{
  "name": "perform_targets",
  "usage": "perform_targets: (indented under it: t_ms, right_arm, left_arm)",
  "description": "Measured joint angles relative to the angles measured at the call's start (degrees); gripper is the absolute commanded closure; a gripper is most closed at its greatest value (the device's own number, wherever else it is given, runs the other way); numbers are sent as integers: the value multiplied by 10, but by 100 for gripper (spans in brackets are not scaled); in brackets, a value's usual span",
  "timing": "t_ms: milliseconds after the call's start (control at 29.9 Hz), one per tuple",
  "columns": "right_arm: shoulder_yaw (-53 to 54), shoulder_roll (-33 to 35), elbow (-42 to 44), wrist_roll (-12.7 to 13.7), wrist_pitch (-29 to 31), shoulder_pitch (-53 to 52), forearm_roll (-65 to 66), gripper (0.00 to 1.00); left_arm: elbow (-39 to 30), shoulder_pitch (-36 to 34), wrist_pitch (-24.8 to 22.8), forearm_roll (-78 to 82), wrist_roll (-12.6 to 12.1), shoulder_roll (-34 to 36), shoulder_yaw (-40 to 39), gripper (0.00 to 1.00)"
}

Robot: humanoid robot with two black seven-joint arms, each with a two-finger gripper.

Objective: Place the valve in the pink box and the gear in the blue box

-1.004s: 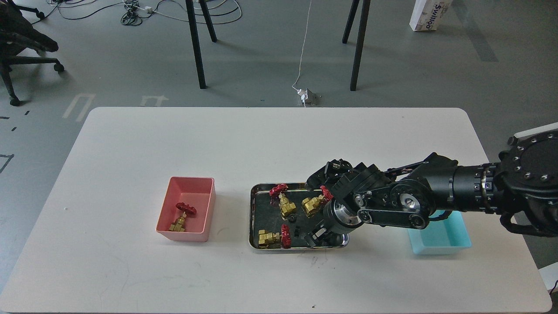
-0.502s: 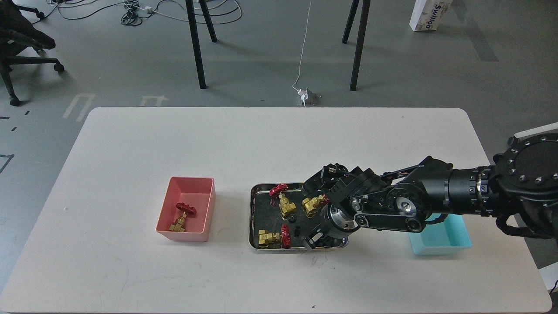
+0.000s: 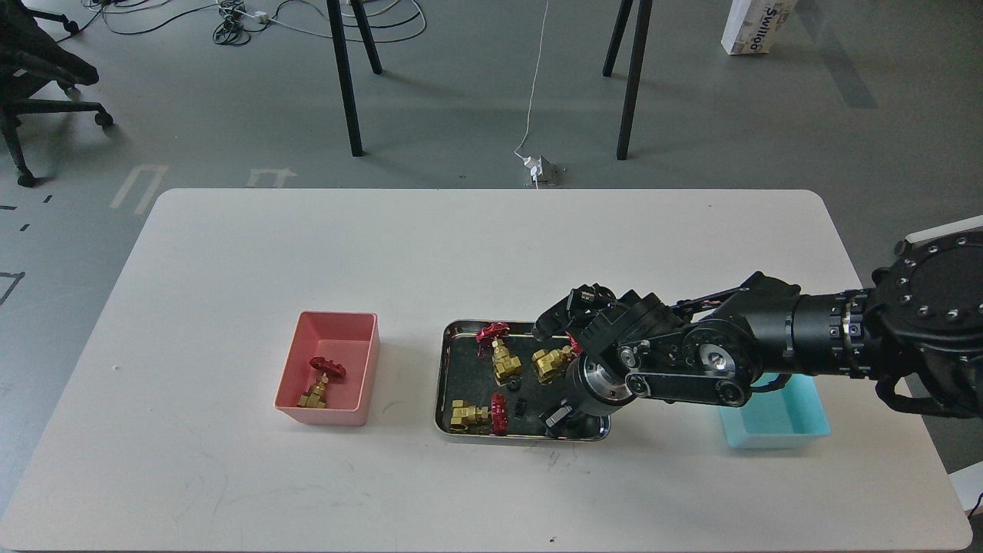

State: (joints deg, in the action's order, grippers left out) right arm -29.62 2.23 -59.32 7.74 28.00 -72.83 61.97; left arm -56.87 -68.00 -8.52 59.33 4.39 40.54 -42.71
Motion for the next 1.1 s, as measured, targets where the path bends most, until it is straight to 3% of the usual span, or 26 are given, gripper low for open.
perform_targets:
  t_ms: [368,1104]
  right_arm:
    - [1,-1,0,5,0,-4,0,93]
    - [10,12,-9,5,0,-34,-7,95]
  left_arm:
    - [0,0,0,0,0,1,0,1]
    - [0,0,1,0,0,4,0,1]
